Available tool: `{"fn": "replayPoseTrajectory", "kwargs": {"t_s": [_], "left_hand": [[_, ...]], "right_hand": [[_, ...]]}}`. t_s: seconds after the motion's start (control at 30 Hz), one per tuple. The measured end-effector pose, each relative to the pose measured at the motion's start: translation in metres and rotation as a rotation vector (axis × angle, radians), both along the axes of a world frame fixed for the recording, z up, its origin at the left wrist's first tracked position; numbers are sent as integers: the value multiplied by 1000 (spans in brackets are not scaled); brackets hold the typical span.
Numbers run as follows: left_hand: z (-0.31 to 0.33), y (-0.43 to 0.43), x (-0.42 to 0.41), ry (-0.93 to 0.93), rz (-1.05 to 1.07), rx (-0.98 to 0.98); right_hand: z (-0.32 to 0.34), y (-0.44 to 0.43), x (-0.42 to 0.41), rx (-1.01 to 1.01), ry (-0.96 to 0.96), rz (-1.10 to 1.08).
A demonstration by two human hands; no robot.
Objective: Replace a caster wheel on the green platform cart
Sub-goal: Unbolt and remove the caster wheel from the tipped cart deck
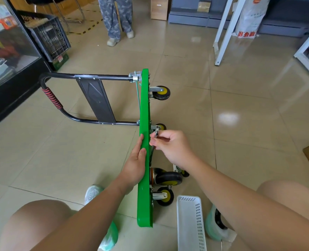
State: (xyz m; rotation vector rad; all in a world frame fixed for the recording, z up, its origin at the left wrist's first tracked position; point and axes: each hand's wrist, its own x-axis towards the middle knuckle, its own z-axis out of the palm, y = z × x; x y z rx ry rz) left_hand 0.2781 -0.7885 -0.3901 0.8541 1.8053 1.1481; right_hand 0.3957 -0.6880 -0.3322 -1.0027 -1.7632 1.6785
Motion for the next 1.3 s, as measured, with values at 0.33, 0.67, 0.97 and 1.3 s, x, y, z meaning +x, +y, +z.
{"fn": "replayPoseTrajectory", "kwargs": {"t_s": [0.33, 0.67, 0.97, 1.3], "left_hand": [[-3, -1, 0, -8, -1, 23], [1, -1, 2, -16, 3, -10], [2, 0, 1, -19, -2, -12], [2, 1, 2, -15, 4, -16]], "right_hand": [[-4, 23, 6, -46, 89, -86], [-22, 64, -24, -252, -25, -30], [-33, 80, -45, -340, -103, 70], [-47, 74, -45, -355, -136, 72]]}}
